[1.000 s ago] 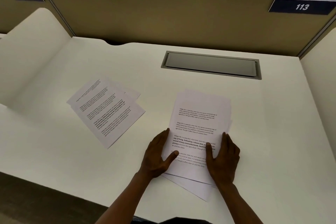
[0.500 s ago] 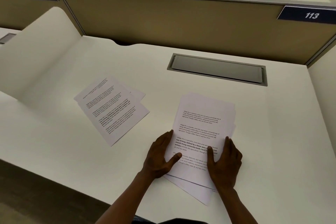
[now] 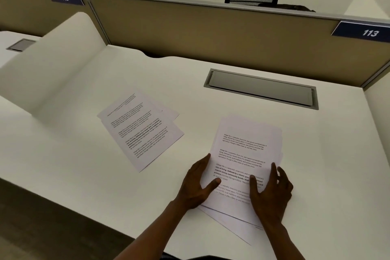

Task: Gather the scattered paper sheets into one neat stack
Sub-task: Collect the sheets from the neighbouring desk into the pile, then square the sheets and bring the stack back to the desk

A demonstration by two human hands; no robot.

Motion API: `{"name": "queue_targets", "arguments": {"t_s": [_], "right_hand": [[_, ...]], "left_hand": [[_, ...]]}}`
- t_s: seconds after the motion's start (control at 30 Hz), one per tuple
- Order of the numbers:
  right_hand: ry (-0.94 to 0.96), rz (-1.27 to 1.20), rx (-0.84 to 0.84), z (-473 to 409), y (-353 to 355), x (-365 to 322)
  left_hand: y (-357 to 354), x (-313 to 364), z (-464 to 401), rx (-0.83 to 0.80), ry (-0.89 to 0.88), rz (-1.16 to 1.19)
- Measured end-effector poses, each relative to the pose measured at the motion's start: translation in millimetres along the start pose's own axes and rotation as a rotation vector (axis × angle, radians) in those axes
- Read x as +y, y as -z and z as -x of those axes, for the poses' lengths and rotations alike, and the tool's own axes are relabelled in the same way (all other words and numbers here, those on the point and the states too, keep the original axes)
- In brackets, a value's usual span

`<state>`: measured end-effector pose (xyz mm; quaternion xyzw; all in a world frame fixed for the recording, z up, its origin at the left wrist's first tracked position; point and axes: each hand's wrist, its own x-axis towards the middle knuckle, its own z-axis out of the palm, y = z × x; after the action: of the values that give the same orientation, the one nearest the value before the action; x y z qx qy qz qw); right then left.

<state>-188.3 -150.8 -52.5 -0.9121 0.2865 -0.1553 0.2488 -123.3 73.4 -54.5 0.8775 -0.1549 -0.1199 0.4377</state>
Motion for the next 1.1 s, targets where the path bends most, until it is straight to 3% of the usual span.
{"name": "queue_targets", "arguments": {"t_s": [0.1,0.27,0.43,0.6,0.67,0.77,0.87,1.1], "right_hand": [[0.085,0.1,0.039,-8,1,-17],[0.203,-0.002,0.04,-22,-16,-83],[0.464,-0.031,-0.206,-18,-58,-158],[0.676,0.13,-0.579,-19,-111,-221],[0.666,0.231,-0.663,-19,-127,-236],[0.635,0.326,-0.661,-12,-142,-247],[0.582,0.288,-0.607,-1,-145,-253],[0.404,0.198,-0.547,17,-147,-273]], "left_hand": [[12,3,-5,0.059,0.068,0.087],[62,-23,-12,0.362,0.131,-0.043],[115,-70,-10,0.493,0.333,-0.266],[141,-100,-2,0.329,0.358,-0.464],[146,-107,5,0.309,0.311,-0.473],[155,-114,13,0.318,0.228,-0.438],[167,-120,17,0.366,0.138,-0.373],[180,-122,19,0.397,0.104,-0.296]]}}
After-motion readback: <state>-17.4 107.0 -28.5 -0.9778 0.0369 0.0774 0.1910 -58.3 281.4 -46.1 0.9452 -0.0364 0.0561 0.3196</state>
